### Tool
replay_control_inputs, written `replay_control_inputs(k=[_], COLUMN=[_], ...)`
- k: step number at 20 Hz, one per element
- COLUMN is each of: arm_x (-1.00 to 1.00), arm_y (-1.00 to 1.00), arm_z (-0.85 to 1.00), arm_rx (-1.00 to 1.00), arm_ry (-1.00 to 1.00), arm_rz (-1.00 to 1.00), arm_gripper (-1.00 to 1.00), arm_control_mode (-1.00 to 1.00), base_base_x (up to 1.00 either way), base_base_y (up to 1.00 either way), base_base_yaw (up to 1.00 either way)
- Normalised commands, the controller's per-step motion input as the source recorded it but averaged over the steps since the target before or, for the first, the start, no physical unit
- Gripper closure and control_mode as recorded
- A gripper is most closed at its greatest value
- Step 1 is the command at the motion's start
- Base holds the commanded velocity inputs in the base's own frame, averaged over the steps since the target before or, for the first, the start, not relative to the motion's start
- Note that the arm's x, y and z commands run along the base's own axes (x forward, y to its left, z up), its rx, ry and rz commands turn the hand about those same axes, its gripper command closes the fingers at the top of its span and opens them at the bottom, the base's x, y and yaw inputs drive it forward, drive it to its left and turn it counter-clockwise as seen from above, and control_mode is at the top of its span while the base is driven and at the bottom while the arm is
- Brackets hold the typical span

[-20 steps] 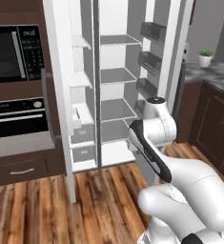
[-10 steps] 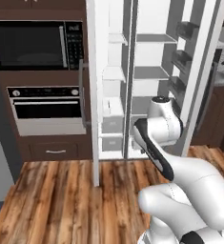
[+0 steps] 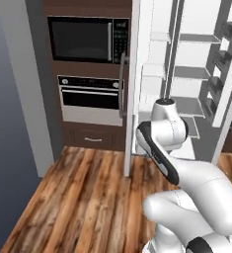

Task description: Place one of the steaks on the plate and the other in the bowl. Then place the bowl in the fridge.

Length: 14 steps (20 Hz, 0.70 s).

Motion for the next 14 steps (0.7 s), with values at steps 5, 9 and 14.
replay_control_inputs(k=[5, 9, 14], arm_x=[0.0, 0.0, 0.0], arm_y=[0.0, 0.0, 0.0], arm_z=[0.0, 0.0, 0.0], arm_rx=[0.0, 0.0, 0.0], arm_ry=[0.0, 0.0, 0.0], arm_rz=[0.0, 0.0, 0.0], arm_gripper=[-1.0, -1.0, -1.0], arm_control_mode=[1.0, 1.0, 1.0], base_base_x=[-0.69, -0.66, -0.7], base_base_y=[0.16, 0.14, 0.06], base_base_yaw=[0.36, 0.27, 0.3])
